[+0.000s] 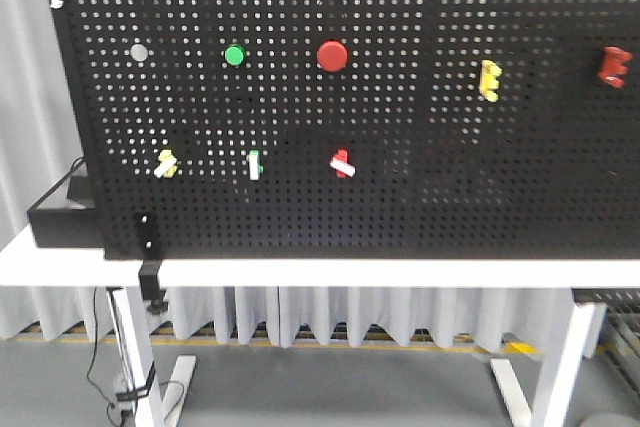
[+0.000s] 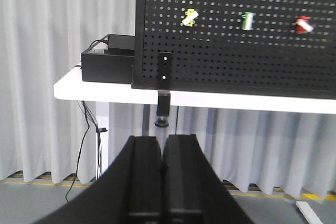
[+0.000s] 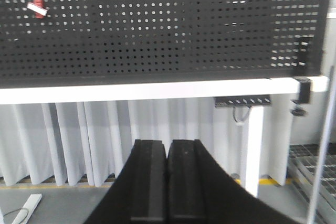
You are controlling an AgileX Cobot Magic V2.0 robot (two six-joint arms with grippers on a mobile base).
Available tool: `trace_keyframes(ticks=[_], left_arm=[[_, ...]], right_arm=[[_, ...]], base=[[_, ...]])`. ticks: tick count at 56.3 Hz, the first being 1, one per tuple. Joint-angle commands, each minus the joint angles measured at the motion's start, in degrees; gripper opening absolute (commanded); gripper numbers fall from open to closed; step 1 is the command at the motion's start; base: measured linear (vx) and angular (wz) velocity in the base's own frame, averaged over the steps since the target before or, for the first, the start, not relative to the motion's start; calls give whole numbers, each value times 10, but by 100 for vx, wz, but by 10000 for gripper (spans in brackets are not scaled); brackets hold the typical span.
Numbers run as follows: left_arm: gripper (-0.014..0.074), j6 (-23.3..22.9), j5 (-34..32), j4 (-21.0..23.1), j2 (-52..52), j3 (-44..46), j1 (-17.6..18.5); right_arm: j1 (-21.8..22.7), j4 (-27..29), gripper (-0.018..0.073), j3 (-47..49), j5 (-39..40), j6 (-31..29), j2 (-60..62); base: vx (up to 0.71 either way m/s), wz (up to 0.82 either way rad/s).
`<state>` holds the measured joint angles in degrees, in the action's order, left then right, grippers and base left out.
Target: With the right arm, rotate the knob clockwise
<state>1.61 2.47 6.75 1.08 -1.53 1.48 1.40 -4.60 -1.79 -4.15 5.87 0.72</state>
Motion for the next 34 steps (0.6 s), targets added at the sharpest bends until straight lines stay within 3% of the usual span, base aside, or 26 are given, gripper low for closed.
trace_keyframes(ticks=[1,34], left_arm=[[-6,-6,-47,4,0,-7,-1],[-6,-6,-47,4,0,-7,-1]], right_arm=[[3,-3,-9,-3,48,-4,5],[3,-3,-9,-3,48,-4,5]], base=[[39,4],[33,3]])
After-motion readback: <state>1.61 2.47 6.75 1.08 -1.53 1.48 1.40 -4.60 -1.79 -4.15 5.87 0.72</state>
